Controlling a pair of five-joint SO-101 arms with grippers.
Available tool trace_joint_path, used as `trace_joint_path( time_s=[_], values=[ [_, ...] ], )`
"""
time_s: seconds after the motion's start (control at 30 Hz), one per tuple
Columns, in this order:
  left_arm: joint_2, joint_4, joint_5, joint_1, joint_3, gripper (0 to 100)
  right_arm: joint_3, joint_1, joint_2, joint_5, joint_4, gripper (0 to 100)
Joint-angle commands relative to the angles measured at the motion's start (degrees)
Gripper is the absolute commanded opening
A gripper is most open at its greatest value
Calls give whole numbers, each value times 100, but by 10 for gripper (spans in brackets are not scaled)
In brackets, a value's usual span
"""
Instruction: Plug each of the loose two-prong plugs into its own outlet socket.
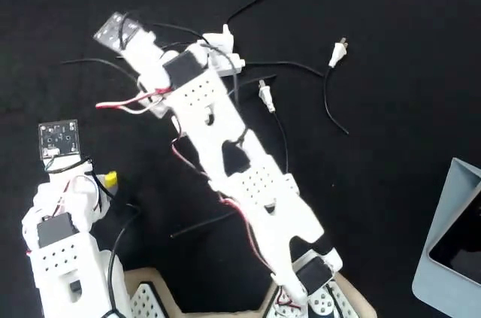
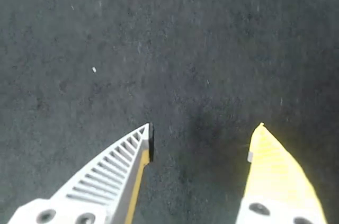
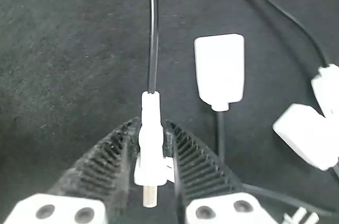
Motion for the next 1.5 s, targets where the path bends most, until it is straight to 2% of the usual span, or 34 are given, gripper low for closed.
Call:
trace_joint_path(
  time_s=[0.0, 0.2, 0.4, 0.5, 0.8, 0.97, 1.13, 1.3, 1.47],
  values=[
    [-62, -229, 18, -22, 57, 296, 1191, 53, -1235, -492, 237, 11],
    [-62, -229, 18, -22, 66, 296, 3820, 123, -2835, -888, 193, 11],
    [-62, -229, 18, -22, 66, 296, 5684, 360, -3758, -1354, -35, 11],
    [-62, -220, 18, -22, 75, 296, 6765, 360, -4031, -1415, -475, 11],
    [-62, -220, 0, -22, 84, 296, 9464, 352, -4356, -1363, -2673, 11],
    [-62, -220, 0, -22, 84, 296, 9613, 352, -4075, -1125, -2822, 25],
    [-62, -220, 0, -22, 84, 296, 9253, 325, -3873, -1134, -2198, 147],
    [-62, -220, 0, -22, 84, 296, 8813, 334, -3864, -1099, -1811, 82],
    [-62, -220, 0, -22, 92, 296, 8787, 343, -3846, -1090, -1767, 82]
  ],
)
